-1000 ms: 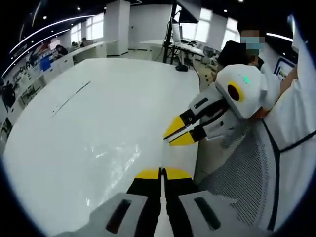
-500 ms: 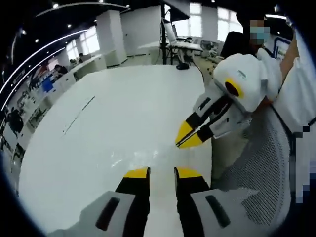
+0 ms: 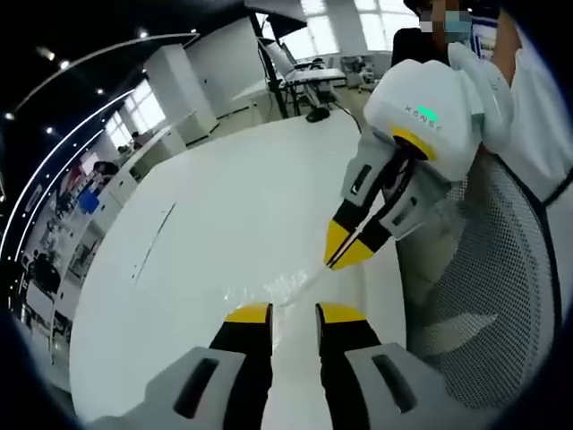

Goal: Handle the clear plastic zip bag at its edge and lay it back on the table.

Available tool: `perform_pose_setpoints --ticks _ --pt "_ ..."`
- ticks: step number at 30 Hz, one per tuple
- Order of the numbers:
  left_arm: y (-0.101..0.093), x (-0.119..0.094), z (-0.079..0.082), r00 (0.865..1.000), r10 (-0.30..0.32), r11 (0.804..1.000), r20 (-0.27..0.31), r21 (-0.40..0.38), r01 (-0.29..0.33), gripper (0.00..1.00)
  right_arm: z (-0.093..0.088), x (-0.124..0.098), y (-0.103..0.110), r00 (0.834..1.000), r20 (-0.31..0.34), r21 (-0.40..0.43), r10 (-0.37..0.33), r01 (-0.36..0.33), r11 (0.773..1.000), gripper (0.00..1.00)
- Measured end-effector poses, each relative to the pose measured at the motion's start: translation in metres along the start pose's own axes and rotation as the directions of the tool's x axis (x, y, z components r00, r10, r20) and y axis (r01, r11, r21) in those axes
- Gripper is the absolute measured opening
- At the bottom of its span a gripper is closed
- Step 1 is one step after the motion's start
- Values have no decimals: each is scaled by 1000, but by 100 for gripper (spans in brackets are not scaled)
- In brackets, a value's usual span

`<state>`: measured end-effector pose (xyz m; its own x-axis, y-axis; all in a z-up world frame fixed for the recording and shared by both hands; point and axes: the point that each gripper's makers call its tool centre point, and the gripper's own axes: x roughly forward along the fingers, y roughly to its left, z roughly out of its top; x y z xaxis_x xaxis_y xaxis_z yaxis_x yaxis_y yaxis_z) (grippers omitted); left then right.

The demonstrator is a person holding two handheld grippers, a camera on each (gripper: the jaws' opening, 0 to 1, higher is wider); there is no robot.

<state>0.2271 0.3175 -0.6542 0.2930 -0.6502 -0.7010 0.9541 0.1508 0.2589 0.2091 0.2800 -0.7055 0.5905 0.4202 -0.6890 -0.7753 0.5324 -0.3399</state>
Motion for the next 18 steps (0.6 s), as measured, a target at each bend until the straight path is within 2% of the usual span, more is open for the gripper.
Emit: perform_pose_setpoints --ticks 8,13,18 --pt "10 -2 4 1000 8 1000 15 13 -8 19 0 -1 -6 1000 -11 6 -11 11 1000 0" --pt "10 -1 2 1000 1 1000 9 23 -1 19 2 -2 -13 1000 -10 23 -26 26 999 0" --pt "9 -2 1 1000 2 1000 13 15 -2 19 2 -1 -11 1000 -14 12 -20 20 1000 0"
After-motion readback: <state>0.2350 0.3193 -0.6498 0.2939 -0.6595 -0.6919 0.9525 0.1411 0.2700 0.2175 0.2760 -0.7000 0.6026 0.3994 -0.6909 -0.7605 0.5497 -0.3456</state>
